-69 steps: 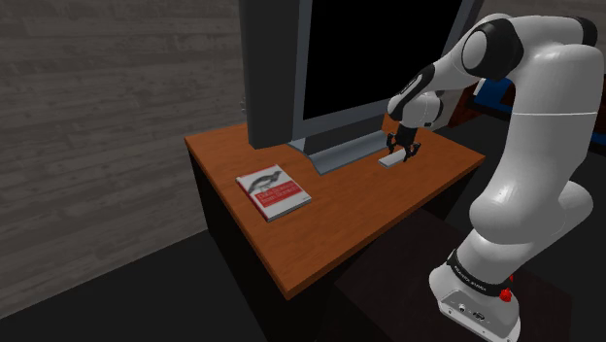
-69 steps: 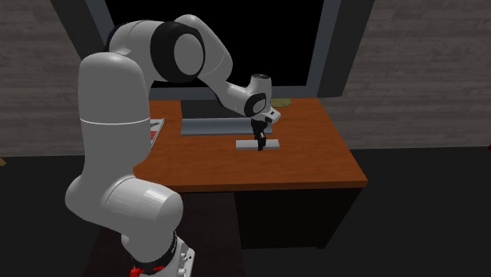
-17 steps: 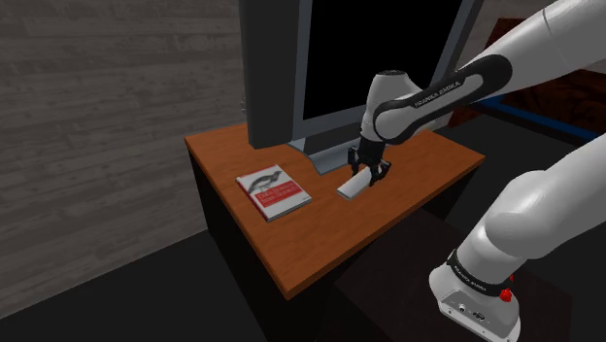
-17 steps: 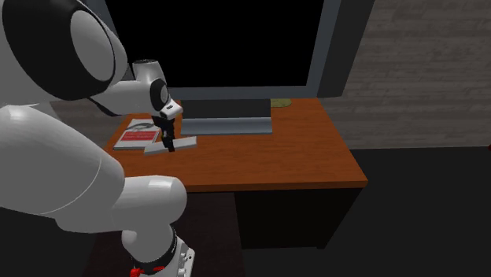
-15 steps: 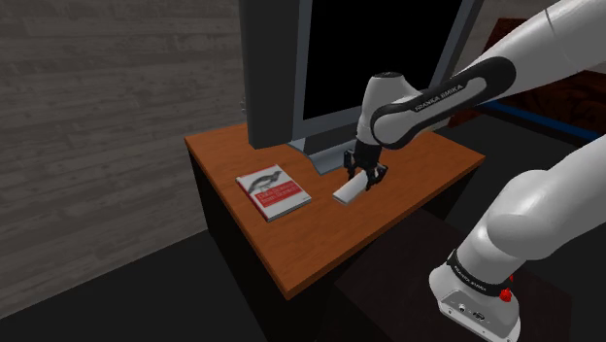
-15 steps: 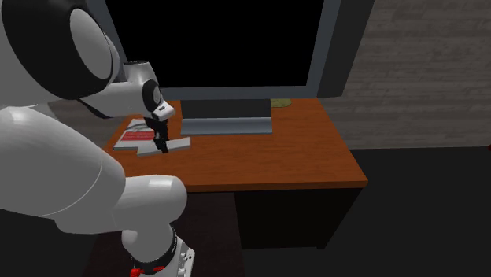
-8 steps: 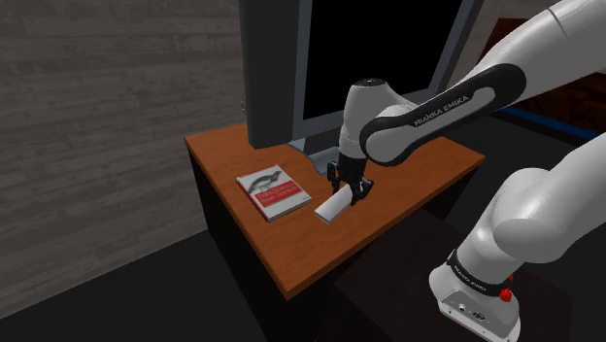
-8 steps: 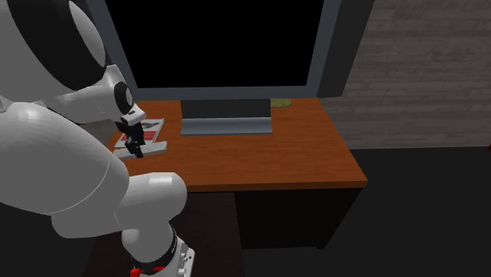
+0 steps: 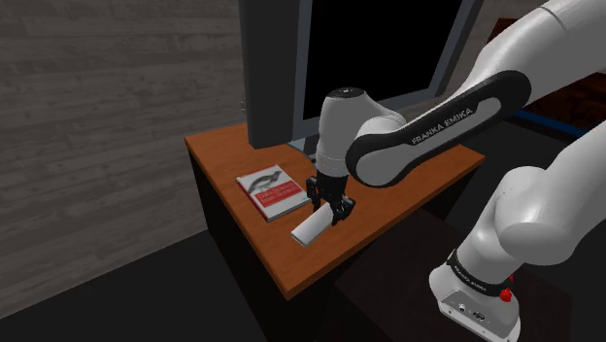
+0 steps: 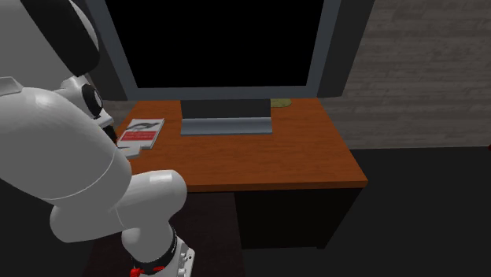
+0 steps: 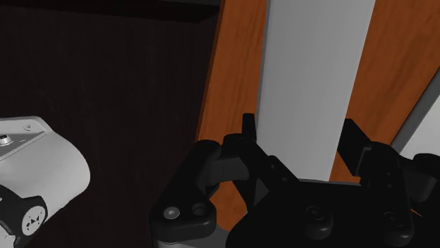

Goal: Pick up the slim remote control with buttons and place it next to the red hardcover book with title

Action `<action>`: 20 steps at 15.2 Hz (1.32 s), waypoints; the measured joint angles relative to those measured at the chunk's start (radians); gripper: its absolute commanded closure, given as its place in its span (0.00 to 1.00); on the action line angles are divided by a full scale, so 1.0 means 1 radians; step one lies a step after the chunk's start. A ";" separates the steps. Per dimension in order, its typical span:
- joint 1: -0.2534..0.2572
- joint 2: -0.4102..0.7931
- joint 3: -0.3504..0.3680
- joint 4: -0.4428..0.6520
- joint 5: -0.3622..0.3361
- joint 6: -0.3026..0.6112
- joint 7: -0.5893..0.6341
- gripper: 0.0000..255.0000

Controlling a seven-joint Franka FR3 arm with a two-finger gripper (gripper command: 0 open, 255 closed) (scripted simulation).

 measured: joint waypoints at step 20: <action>0.011 0.272 0.096 0.025 -0.131 0.234 0.216 1.00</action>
